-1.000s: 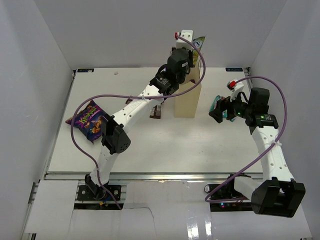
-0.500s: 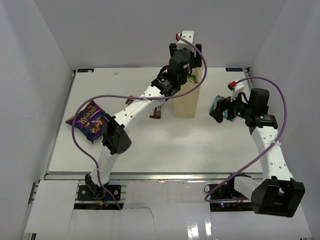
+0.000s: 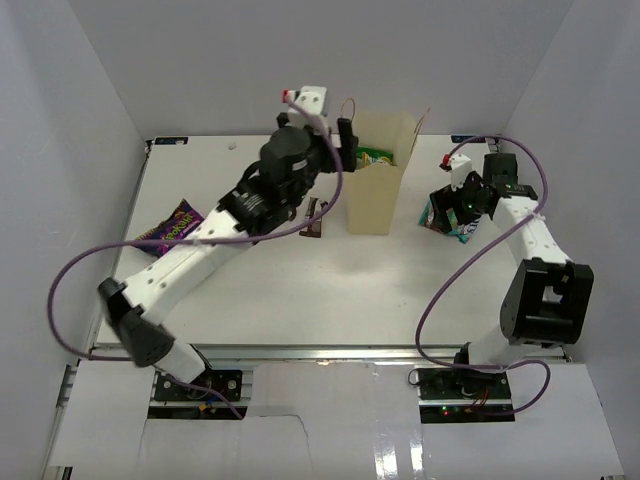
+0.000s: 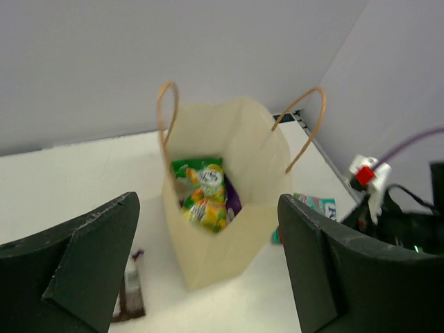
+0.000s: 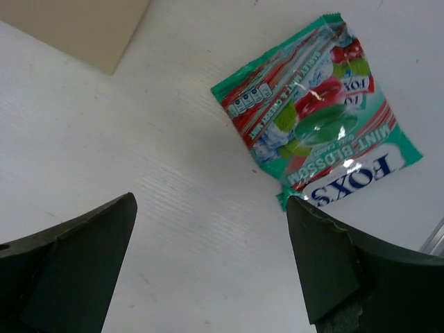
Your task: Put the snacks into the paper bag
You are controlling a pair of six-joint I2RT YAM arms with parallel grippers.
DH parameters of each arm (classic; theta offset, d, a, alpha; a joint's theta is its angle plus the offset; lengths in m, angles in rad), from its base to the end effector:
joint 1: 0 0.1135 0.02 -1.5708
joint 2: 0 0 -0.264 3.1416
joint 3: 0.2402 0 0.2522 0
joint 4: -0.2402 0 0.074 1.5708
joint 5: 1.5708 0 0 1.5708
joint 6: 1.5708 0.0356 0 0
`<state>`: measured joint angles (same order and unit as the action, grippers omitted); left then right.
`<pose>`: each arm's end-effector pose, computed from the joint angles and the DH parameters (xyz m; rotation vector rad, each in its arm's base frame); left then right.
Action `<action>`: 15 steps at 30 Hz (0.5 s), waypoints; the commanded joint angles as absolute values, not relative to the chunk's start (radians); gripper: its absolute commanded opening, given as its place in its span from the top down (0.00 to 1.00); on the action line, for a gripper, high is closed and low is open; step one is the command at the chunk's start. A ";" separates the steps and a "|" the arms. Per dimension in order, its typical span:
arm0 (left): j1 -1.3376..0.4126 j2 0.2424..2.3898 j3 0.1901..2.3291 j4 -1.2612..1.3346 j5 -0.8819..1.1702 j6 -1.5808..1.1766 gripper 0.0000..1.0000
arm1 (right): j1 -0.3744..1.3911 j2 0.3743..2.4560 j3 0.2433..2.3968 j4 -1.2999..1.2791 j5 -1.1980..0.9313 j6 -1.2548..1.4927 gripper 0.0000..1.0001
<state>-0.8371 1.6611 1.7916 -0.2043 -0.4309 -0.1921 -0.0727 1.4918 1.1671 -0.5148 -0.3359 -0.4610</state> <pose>0.2688 -0.2759 0.4599 0.2014 1.6432 -0.4326 0.3223 -0.0117 0.2753 -0.6030 2.2763 0.1471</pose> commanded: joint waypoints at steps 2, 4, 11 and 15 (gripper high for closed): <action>-0.822 1.335 1.470 -0.308 -0.472 -0.310 0.08 | -0.075 1.642 1.298 -0.693 -0.345 -0.883 0.04; -0.808 1.210 1.317 -0.365 -0.506 -0.425 0.08 | -0.075 1.681 1.313 -0.681 -0.312 -0.981 0.02; -0.793 0.961 1.042 -0.544 -0.529 -0.741 0.08 | -0.075 1.946 1.518 -0.613 -0.327 -0.991 0.04; -0.793 0.927 1.020 -0.594 -0.549 -0.793 0.08 | -0.064 2.029 1.575 -0.623 -0.338 -0.910 0.08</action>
<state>-0.7948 0.9710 1.0191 -0.5293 -0.5167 -0.6884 -0.0708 2.0148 1.5299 -0.6147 -0.3138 -0.9432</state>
